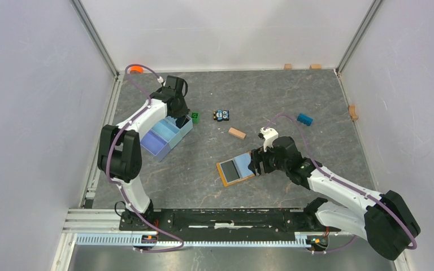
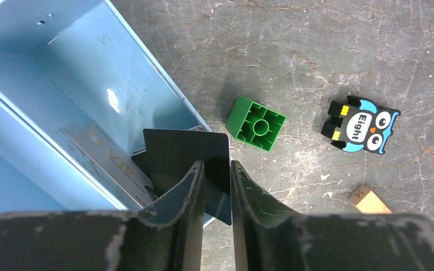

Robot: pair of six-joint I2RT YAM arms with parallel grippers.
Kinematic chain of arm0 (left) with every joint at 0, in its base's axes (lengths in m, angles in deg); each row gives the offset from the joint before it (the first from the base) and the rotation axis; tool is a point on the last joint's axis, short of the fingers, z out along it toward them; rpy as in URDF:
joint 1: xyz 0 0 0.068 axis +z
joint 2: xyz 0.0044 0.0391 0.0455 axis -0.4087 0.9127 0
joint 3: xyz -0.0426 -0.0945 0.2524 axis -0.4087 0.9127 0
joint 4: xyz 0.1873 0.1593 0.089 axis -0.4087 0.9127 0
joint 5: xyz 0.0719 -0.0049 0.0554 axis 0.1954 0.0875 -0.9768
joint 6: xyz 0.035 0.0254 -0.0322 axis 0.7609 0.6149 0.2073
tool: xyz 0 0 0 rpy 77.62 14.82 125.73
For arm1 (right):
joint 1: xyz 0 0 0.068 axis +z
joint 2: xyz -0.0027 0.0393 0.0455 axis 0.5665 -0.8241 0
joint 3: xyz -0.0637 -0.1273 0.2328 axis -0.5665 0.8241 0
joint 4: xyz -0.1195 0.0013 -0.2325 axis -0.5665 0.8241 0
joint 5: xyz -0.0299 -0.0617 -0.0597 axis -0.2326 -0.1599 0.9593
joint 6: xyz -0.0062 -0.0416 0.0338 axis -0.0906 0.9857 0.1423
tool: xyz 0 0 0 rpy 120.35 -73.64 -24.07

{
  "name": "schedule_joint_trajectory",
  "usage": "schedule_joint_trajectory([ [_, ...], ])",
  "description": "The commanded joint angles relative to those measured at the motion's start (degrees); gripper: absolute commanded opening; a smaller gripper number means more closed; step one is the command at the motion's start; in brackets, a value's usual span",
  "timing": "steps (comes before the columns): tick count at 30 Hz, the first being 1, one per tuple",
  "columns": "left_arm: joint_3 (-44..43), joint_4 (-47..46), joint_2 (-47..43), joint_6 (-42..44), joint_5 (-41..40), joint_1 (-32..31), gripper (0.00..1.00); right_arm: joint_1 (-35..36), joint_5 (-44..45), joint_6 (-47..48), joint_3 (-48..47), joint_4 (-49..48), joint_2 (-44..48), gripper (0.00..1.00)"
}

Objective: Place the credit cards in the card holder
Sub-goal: Pick up the credit card from the storage box.

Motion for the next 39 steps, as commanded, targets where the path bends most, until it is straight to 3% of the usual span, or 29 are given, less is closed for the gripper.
schedule_joint_trajectory([
  [1, -0.60, 0.34, -3.56, 1.11, -0.53, -0.28, 0.23, -0.18, -0.55, -0.62, 0.27, -1.85, -0.01, 0.82],
  [10, 1.76, 5.49, -9.15, 3.85, -4.57, -0.27, 0.03, -0.17, -0.98, -1.35, 0.16, -1.40, 1.71, 0.82],
  [18, 3.71, 10.96, -16.97, 6.40, -8.51, -0.19, 0.02, -0.20, -1.55, -2.12, 0.03, -1.27, 3.58, 0.81],
  [22, 5.45, 11.05, -23.32, 8.36, -6.09, -0.28, 0.02, -0.18, -1.69, -1.76, -0.66, -1.26, 6.09, 0.81],
  [31, 10.84, 5.61, -35.85, 16.07, 20.05, -0.41, 0.02, -0.17, -3.56, -0.45, -1.20, -6.58, 16.37, 0.83],
  [36, 12.85, 5.52, -35.79, 20.24, 41.52, -2.65, 0.02, -0.19, -14.18, -0.05, -0.94, -11.75, 17.76, 0.87],
  [39, 14.41, 5.25, -35.25, 22.67, 47.40, -8.08, 0.02, -0.17, -22.23, -1.56, -1.94, -13.56, 14.65, 0.85],
])
